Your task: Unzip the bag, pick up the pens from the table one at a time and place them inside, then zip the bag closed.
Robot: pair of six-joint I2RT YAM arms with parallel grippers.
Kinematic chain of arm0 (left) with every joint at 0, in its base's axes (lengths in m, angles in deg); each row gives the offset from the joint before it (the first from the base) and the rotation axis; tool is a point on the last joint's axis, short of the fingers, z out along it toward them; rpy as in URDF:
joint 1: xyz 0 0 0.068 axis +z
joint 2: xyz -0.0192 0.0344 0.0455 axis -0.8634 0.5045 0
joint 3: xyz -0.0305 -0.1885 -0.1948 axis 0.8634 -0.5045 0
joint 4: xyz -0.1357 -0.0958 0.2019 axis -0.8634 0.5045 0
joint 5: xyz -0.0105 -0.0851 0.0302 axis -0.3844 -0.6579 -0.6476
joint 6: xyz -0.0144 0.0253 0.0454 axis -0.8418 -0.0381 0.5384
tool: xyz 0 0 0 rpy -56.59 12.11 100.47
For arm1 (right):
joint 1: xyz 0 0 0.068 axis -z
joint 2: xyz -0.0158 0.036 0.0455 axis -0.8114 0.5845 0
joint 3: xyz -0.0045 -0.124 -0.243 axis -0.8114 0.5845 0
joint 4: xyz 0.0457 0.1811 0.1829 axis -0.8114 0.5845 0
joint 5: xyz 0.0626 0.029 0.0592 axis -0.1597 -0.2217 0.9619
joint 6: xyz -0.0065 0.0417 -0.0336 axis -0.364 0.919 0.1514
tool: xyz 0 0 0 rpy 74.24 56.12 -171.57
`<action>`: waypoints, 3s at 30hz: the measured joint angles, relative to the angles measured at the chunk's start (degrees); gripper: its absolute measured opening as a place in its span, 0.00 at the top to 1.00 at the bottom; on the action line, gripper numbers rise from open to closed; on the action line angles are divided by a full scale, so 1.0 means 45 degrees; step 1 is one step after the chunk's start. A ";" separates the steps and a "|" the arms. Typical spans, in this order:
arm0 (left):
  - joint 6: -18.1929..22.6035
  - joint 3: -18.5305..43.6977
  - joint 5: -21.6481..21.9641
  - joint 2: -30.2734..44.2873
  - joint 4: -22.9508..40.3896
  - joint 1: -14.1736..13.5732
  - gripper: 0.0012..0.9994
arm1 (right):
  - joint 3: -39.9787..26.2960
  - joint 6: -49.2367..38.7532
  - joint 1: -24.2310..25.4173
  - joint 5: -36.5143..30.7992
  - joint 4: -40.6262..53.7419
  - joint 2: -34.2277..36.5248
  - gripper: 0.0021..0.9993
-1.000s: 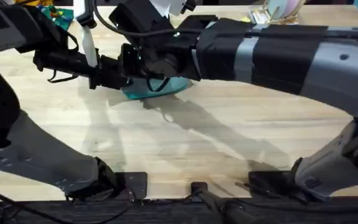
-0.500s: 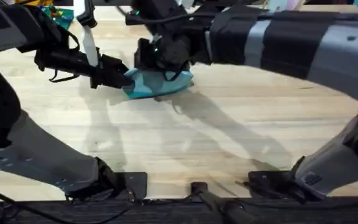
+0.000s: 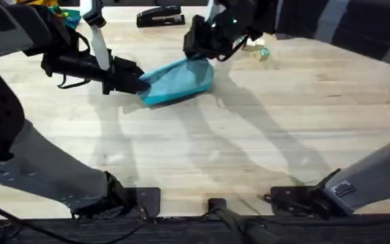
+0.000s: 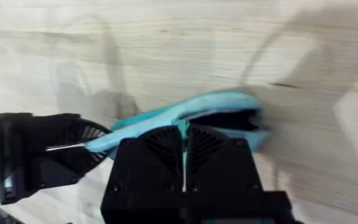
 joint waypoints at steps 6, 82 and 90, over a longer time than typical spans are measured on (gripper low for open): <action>0.0000 0.0000 0.0170 0.0000 -0.0013 0.0038 0.96 | 0.0005 -0.0392 0.0534 -0.0407 0.0647 -0.0016 0.97; -0.0039 0.0000 0.0879 0.0010 -0.0449 0.0350 0.01 | 0.0928 -0.5040 0.1099 -0.2697 0.4546 -0.5801 0.00; -0.0039 0.0000 0.0884 -0.0250 -0.0486 0.0350 0.00 | 0.0928 -0.5040 0.1099 -0.2697 0.4550 -0.5801 0.00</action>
